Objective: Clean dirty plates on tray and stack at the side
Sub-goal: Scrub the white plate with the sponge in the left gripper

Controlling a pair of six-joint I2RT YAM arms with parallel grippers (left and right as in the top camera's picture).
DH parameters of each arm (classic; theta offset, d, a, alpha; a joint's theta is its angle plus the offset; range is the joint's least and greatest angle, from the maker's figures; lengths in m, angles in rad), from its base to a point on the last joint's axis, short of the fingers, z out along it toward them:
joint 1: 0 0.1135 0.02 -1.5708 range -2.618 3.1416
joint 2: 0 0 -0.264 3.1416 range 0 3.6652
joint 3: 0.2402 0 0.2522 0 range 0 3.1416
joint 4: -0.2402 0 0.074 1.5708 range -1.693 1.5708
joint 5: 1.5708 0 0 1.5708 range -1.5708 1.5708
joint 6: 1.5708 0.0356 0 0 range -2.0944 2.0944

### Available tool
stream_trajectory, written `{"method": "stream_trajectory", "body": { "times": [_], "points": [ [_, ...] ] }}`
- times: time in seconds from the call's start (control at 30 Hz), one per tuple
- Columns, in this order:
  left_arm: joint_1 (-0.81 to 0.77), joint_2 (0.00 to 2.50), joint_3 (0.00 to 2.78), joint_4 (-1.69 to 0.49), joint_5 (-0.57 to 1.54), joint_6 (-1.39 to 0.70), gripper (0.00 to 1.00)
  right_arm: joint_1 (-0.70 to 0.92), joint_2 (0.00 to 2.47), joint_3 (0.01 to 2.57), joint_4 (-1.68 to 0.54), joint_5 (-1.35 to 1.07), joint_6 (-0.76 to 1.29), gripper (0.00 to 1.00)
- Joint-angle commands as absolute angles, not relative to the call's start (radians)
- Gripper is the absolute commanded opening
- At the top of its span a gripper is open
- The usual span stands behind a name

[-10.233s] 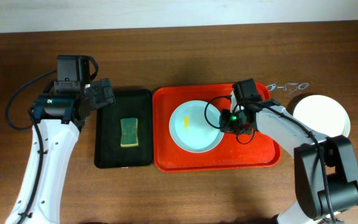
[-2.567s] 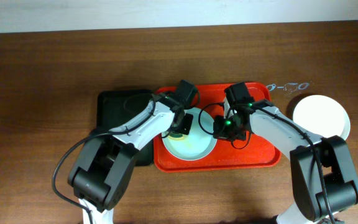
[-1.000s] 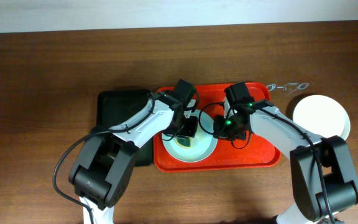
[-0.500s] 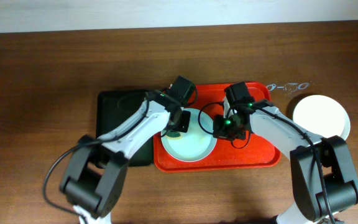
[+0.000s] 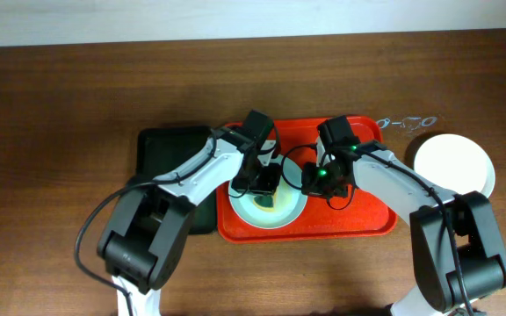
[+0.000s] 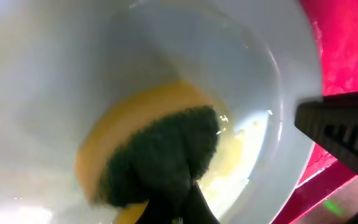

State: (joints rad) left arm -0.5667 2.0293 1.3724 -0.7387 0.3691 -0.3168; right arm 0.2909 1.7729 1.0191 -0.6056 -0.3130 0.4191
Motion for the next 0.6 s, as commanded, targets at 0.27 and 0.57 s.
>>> {"method": "stream_trajectory", "body": {
  "times": [0.27,0.57],
  "points": [
    [-0.577,1.928,1.343,-0.760,-0.009,-0.307,0.00,0.302,1.776,1.031,-0.601,-0.329,0.424,0.05],
    [-0.585,2.098,1.323,-0.734,0.239,-0.334,0.00,0.302,1.776,1.031,-0.598,-0.329,0.424,0.05]
  ]
}}
